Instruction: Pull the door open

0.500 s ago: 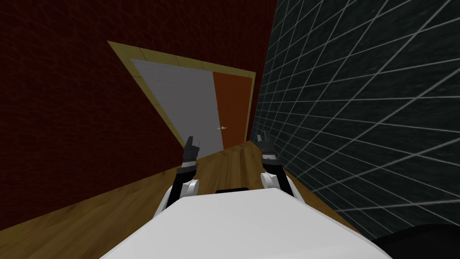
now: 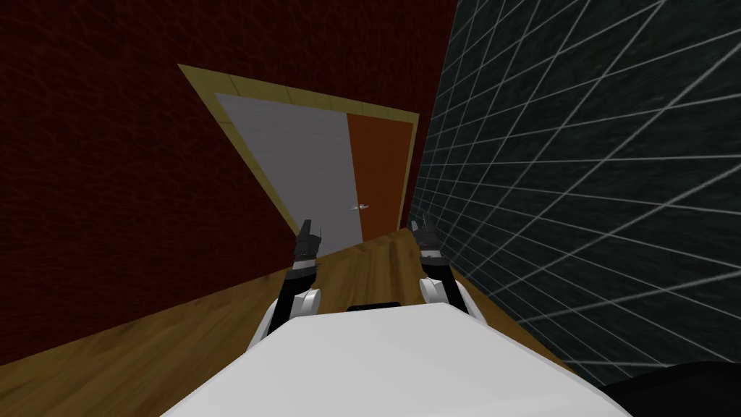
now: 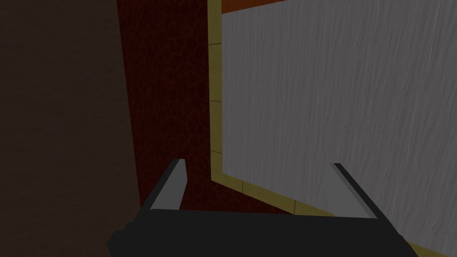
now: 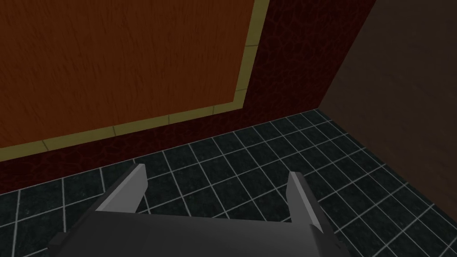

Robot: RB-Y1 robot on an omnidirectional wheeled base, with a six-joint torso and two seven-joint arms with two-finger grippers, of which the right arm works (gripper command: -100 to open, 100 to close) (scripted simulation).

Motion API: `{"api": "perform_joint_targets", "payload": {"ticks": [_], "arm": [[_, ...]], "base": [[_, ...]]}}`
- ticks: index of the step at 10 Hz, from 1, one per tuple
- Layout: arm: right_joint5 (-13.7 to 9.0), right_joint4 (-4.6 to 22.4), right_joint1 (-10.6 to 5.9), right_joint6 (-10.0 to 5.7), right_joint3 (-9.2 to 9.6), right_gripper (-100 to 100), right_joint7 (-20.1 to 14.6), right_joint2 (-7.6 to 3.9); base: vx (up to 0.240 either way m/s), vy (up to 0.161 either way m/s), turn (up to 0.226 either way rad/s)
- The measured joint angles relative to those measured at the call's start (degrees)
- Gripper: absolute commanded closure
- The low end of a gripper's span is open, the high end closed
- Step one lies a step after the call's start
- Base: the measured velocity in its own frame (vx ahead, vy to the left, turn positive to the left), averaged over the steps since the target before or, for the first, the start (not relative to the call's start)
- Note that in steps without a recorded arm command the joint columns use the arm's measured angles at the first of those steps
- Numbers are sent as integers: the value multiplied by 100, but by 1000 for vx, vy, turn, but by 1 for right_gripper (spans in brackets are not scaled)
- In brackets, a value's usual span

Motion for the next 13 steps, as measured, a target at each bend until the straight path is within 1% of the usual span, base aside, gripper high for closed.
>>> {"api": "perform_joint_targets", "payload": {"ticks": [1,2,3,4,5,6,8,9,10,11,13], "arm": [[13,118,-40,-33,-8,-100,2,-14],[17,210,-107,-30,-38,-100,-3,-43],[16,315,-113,-74,-59,-100,-14,-75],[28,439,-148,-123,-70,-100,-14,-90],[34,564,-221,-138,-99,-100,-17,-114],[45,687,-247,-177,-112,-100,-18,-130],[43,908,-317,-235,-178,-100,-49,-207],[57,1065,-356,-296,-192,-100,-50,-216],[55,1198,-391,-344,-230,-100,-66,-259],[62,1367,-484,-370,-267,-100,-75,-281],[72,1661,-586,-445,-330,-100,-95,-337]], "base": [[75,9,57],[69,15,50],[65,22,60],[84,21,57],[84,25,69],[94,27,65],[92,24,65],[104,28,66],[96,22,75],[96,16,81],[100,20,77]]}}
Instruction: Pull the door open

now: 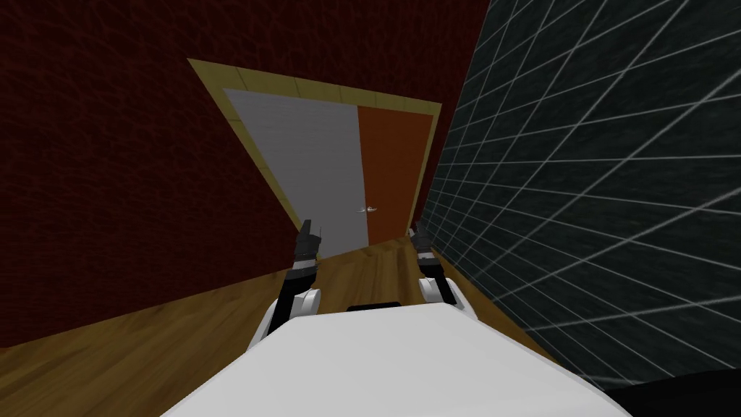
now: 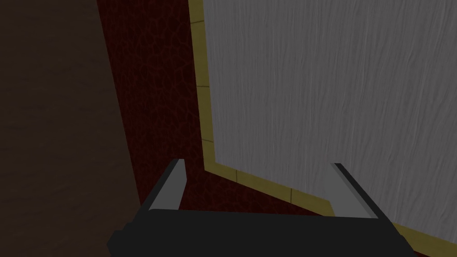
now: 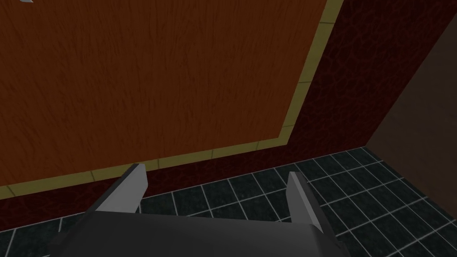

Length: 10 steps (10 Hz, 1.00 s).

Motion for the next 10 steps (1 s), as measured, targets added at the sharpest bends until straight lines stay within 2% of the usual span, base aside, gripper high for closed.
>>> {"api": "perform_joint_targets", "payload": {"ticks": [1,2,9,10], "arm": [[16,129,-16,-48,-10,-100,1,-6],[28,317,-99,-97,-40,-100,4,-18],[57,1412,-450,-400,-291,-100,-105,-231],[76,1584,-526,-439,-314,-100,-98,-219]], "base": [[104,26,63],[99,23,84],[103,18,86],[114,6,85]]}}
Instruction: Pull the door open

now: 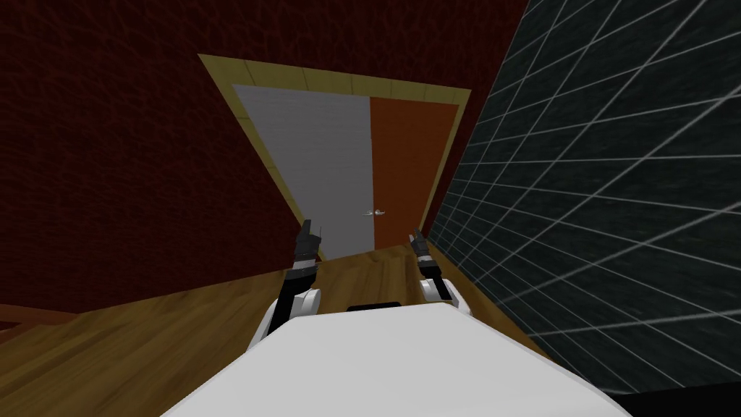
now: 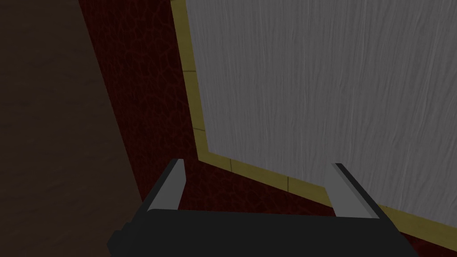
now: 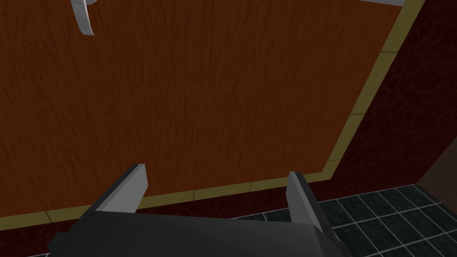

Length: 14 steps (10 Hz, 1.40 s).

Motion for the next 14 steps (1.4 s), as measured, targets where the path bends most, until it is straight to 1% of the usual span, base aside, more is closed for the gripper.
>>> {"api": "perform_joint_targets", "payload": {"ticks": [2,3,5,6,7,8,9,10,12,14], "arm": [[12,210,-57,-53,-43,-100,-16,-31],[16,383,-126,-104,-73,-100,-18,-41],[25,703,-201,-223,-141,-100,-47,-91],[29,936,-305,-290,-186,-100,-58,-116],[38,1103,-364,-331,-217,-100,-66,-129],[51,1179,-383,-327,-238,-100,-79,-139],[57,1330,-426,-377,-272,-100,-93,-159],[61,1424,-458,-409,-289,-100,-98,-165],[70,1766,-583,-505,-352,-100,-105,-190],[88,2056,-670,-583,-411,-100,-126,-211]], "base": [[64,5,39],[80,13,90],[102,22,88],[96,13,86],[105,7,100],[115,9,86],[73,7,19],[57,6,46],[86,3,93],[109,9,90]]}}
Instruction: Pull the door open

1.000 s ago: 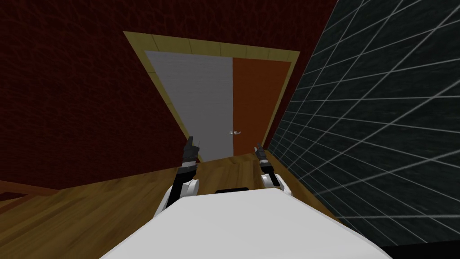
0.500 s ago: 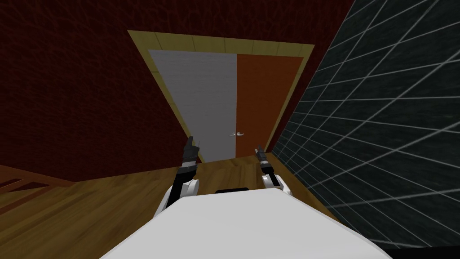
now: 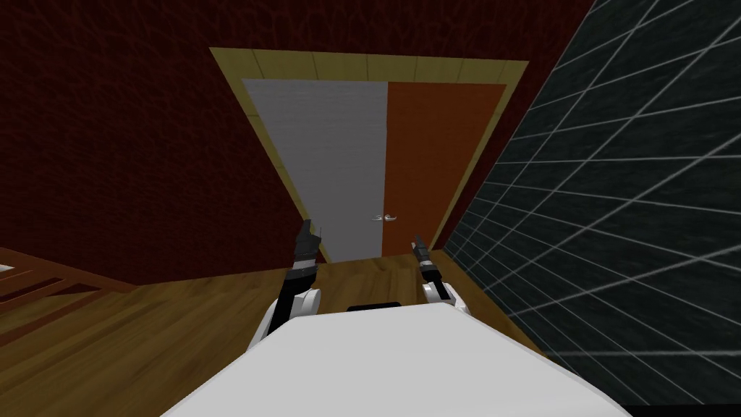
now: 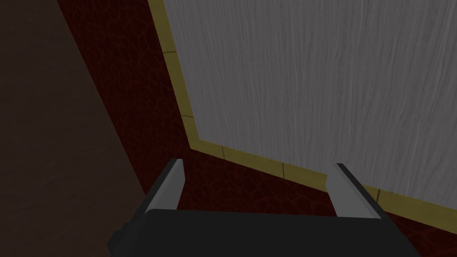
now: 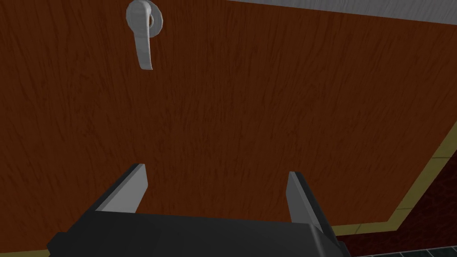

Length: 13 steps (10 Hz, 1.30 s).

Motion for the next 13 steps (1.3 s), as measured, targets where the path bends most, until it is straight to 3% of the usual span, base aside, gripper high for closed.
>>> {"api": "perform_joint_targets", "payload": {"ticks": [5,13], "arm": [[27,876,-319,-249,-173,-100,-55,-91],[73,1836,-612,-529,-366,-100,-125,-162]], "base": [[109,-2,78],[83,-2,61]]}}
